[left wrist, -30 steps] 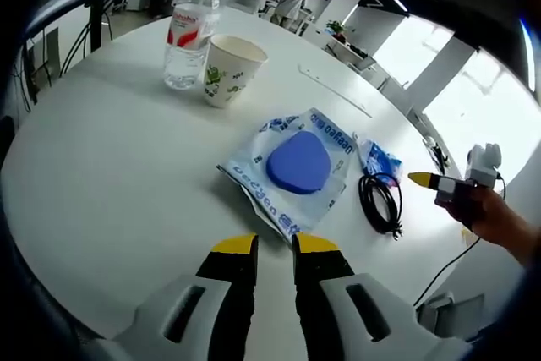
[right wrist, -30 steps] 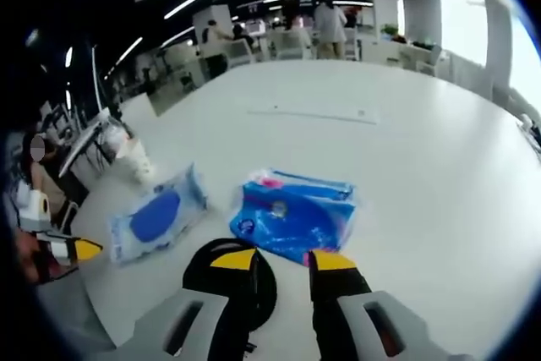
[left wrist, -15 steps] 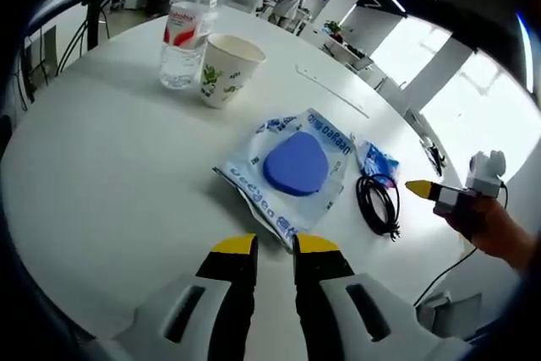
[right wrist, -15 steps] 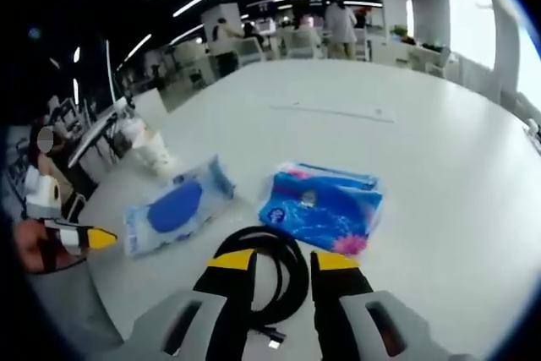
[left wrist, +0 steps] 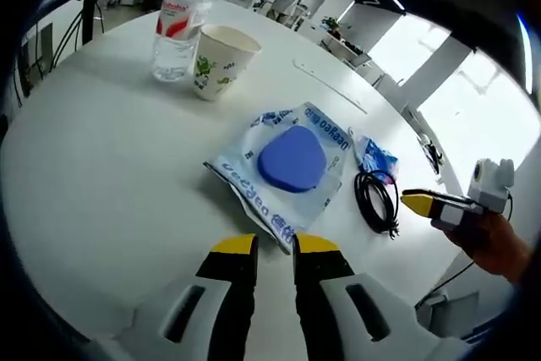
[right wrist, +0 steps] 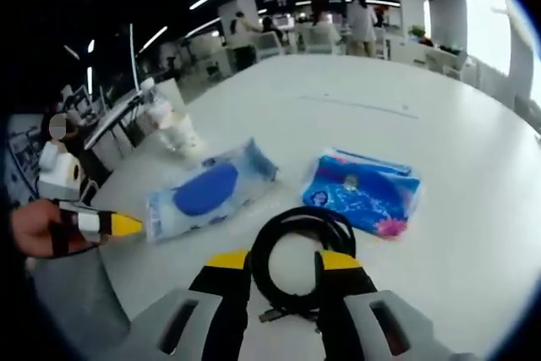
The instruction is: Arrange the tabletop items into an orderly group along one side of the table until the central work area is clear of visible clutter.
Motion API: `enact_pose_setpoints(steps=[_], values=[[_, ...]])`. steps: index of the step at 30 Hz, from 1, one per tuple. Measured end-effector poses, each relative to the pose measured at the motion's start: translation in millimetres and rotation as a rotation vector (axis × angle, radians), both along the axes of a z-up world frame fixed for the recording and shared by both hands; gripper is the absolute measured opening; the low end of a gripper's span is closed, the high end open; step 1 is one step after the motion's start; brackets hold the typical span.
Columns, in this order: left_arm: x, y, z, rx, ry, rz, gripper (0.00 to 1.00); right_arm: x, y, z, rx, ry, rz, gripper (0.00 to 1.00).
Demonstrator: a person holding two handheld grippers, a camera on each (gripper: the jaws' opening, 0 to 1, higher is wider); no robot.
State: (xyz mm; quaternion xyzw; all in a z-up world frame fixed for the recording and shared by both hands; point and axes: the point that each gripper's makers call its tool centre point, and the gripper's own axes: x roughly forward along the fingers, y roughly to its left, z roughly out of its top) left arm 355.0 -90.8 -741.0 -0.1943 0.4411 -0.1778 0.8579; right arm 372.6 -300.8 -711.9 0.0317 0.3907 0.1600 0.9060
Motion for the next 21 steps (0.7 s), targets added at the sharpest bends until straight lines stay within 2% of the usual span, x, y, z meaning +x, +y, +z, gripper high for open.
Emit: enact_pose_setpoints(steps=[8, 21], values=[[1.0, -3, -4.2, -0.010, 0.012, -0.001, 0.13, -12, 9, -5.9, 0.016, 0.011, -0.008, 0.29], [2.2, -7, -9.1, -0.026, 0.031, -0.003, 0.13, -30, 36, -15.4, 0.044, 0.034, 0.021, 0.32]])
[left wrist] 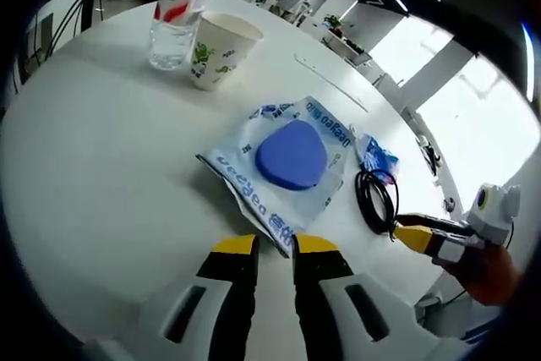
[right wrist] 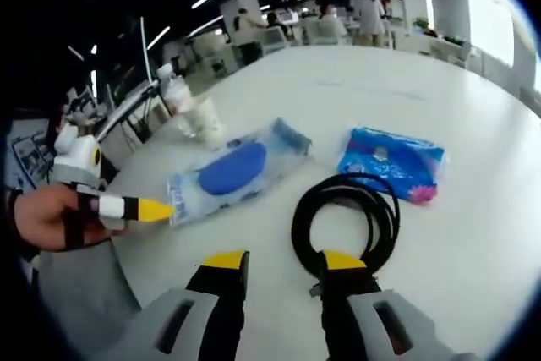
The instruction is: Arrange the tabletop items into an orderly group along one side of the table until the central work area is clear of visible clutter.
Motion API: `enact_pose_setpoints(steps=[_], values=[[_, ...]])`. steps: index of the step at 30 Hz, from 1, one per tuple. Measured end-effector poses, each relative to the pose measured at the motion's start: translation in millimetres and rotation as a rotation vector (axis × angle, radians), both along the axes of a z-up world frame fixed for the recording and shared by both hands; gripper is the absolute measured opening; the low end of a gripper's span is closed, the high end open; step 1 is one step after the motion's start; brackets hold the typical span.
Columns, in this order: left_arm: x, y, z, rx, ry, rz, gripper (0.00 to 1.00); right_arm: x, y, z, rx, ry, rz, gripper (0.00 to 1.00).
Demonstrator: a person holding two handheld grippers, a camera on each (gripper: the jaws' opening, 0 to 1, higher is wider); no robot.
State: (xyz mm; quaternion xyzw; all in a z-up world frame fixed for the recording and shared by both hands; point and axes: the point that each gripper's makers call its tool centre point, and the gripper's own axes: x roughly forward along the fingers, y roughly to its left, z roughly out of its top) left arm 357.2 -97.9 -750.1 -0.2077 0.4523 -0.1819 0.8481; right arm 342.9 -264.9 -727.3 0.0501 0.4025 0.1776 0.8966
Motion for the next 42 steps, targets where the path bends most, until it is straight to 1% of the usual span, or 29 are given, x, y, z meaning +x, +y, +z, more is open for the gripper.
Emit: enact_pose_setpoints(steps=[5, 8, 11, 17, 21, 26, 33, 42], values=[[-0.4, -1, -0.3, -0.001, 0.001, -0.007, 0.11, -3, 5, -0.7, 0.003, 0.006, 0.006, 0.32], [-3.1, -1, -6.1, 0.018, 0.011, -0.020, 0.06, -5, 7, -1.0, 0.009, 0.007, 0.000, 0.32], [-3.7, -4, -5.2, 0.006, 0.005, -0.026, 0.01, -9, 9, -2.9, 0.013, 0.011, -0.005, 0.32], [-1.9, -2, -2.4, 0.002, -0.004, -0.020, 0.00, -17, 7, -7.3, 0.005, 0.028, -0.004, 0.32], [-2.3, 3, -2.2, 0.004, -0.002, -0.013, 0.00, -18, 4, -7.7, 0.002, 0.029, -0.013, 0.31], [-4.3, 16, -2.8, 0.020, 0.001, 0.011, 0.00, -15, 4, -8.6, 0.002, 0.029, -0.017, 0.31], [-3.9, 38, -1.1, 0.046, -0.004, 0.051, 0.00, -13, 16, -11.5, 0.006, 0.031, 0.006, 0.31], [-11.5, 64, -3.8, 0.075, -0.002, 0.079, 0.00, -11, 25, -13.2, 0.007, 0.035, 0.031, 0.31]])
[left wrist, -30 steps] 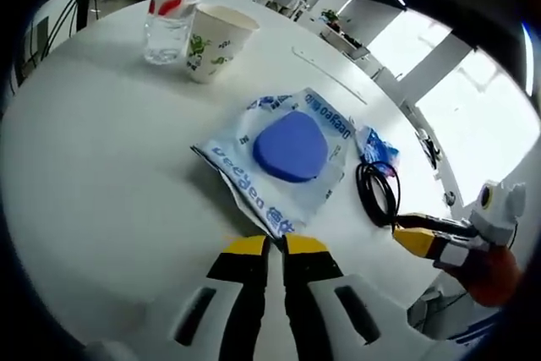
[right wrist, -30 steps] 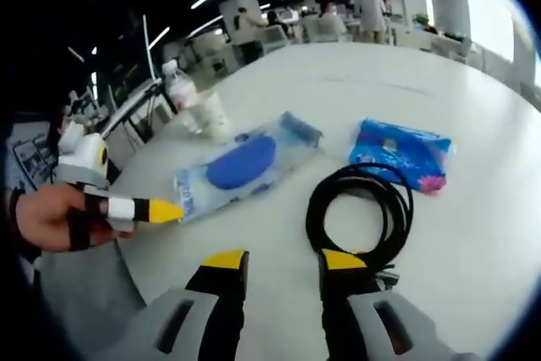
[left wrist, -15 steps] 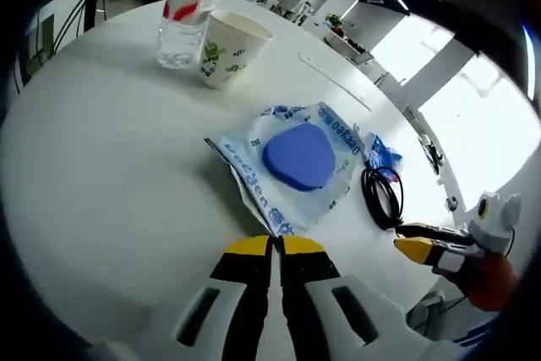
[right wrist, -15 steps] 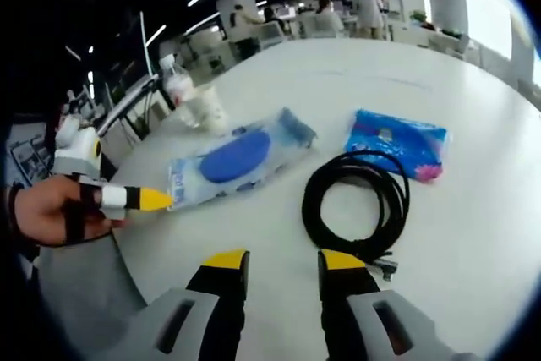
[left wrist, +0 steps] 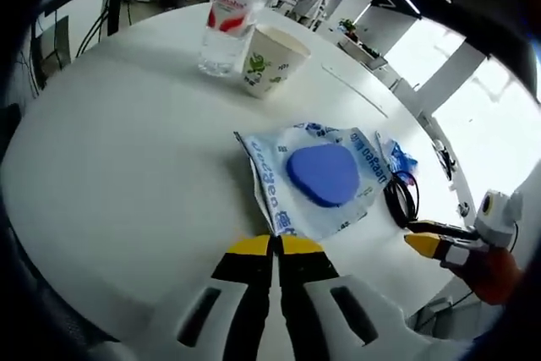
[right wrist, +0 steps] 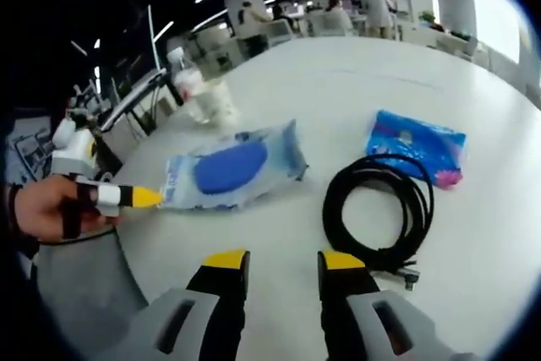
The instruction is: Arrange the tabletop items into an orderly group along one side of the table until the central work area is clear of visible clutter.
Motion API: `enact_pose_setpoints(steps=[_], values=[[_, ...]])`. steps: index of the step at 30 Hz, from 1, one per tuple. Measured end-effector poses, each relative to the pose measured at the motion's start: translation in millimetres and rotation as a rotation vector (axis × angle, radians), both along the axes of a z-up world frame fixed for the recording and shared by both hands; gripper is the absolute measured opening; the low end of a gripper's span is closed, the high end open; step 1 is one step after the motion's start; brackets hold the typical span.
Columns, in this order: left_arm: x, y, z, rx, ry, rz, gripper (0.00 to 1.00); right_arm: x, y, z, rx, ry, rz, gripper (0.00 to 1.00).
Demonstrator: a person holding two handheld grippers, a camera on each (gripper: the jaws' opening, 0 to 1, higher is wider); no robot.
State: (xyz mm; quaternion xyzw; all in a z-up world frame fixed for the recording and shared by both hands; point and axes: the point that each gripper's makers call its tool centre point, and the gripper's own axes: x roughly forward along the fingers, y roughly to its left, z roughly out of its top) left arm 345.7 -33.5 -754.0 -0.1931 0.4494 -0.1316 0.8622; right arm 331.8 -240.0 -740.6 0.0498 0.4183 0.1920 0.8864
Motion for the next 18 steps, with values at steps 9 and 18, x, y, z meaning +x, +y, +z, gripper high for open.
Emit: enact_pose_setpoints(steps=[9, 18], values=[[-17.4, 33, -1.5, 0.049, -0.005, 0.013, 0.00, 6, 4, 1.9, 0.012, -0.001, 0.002, 0.31], [-24.0, 61, -2.1, 0.053, 0.003, 0.102, 0.00, 11, 27, 8.2, 0.036, -0.008, 0.021, 0.31]])
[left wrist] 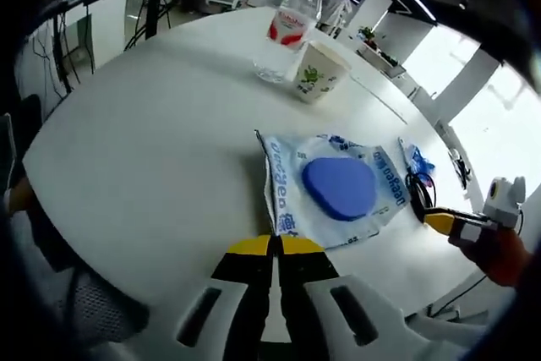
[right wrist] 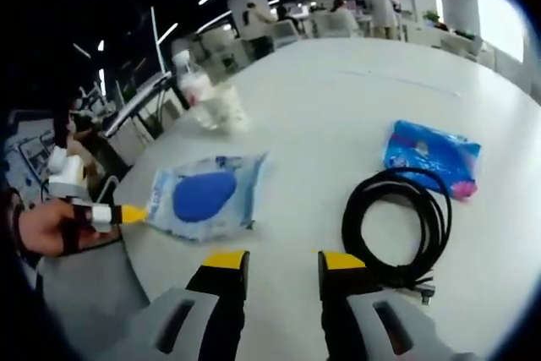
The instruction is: Arrange the tabletop items into an orderly group along one side of the table until the central work area is clear of visible clutter.
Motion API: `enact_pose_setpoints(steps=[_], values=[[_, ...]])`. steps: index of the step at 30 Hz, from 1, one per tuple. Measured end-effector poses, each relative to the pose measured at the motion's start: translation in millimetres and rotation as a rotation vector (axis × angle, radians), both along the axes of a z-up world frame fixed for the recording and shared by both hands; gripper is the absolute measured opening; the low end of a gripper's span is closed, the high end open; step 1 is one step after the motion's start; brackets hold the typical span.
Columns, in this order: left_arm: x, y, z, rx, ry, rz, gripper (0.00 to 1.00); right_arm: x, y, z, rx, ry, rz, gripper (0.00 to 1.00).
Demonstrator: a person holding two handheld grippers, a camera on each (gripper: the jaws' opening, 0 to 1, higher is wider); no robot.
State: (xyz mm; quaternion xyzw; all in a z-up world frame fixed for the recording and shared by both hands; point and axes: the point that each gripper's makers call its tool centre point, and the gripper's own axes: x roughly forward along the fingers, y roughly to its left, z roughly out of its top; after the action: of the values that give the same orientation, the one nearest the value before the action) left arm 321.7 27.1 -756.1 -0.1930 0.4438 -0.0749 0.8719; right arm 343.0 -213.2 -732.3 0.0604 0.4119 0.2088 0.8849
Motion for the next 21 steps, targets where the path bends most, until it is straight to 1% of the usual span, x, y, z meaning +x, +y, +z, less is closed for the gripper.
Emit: enact_pose_setpoints(steps=[10, 15, 21], values=[[0.3, 2, -0.5, -0.005, 0.000, 0.015, 0.00, 13, 29, 6.2, 0.033, -0.005, 0.014, 0.30], [-4.1, 0, -1.1, -0.018, 0.014, 0.012, 0.07, 22, 37, 3.5, 0.023, 0.006, 0.023, 0.29], [-12.4, 0, -0.5, -0.041, 0.016, 0.017, 0.08, 34, 43, 1.5, 0.034, 0.027, 0.009, 0.28]])
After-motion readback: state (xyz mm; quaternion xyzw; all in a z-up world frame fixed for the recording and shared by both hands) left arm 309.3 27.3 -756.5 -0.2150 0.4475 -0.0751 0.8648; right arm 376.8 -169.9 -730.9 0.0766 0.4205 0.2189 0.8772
